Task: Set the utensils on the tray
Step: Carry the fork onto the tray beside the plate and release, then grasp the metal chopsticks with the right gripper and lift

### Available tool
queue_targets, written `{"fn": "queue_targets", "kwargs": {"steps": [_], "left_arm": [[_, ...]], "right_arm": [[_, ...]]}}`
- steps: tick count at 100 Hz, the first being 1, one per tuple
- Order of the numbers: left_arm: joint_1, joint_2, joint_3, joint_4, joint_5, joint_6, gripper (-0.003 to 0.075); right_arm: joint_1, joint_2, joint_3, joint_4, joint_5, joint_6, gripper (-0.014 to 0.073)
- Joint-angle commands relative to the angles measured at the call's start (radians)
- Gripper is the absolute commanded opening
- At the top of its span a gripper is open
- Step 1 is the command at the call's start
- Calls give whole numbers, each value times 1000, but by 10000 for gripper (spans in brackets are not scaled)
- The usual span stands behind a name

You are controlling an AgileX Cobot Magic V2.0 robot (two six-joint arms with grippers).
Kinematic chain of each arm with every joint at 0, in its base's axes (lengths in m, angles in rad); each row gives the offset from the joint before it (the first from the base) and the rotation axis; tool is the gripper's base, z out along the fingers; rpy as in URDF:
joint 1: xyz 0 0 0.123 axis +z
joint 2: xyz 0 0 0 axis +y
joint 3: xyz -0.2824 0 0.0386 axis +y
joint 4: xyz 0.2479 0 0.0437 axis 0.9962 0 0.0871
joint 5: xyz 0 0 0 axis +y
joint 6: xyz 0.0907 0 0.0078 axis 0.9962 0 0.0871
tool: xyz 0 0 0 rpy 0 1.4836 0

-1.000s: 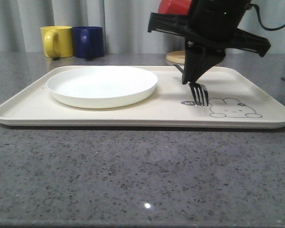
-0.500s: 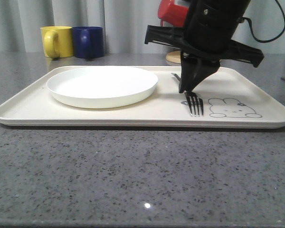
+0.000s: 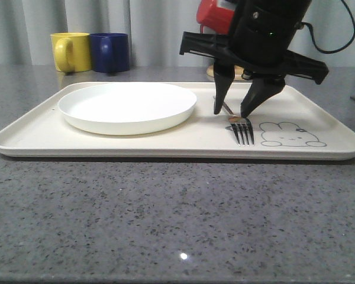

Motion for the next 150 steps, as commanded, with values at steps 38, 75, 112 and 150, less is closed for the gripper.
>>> {"fn": "queue_targets", "kwargs": {"steps": [38,75,112,150], "left_arm": [[3,3,-30,-12,-73,-9,-18],[3,3,-30,-12,-73,-9,-18],[3,3,-30,-12,-73,-9,-18],[3,3,-30,-12,-73,-9,-18]], "right_arm": [[-169,-245,-32,-109,177,-211,323],[-488,-247,-28,1,243,-454,323],[-556,-143,-28,41,242,-605,323],[-557,-48,-28,31,221,-613,323]]}}
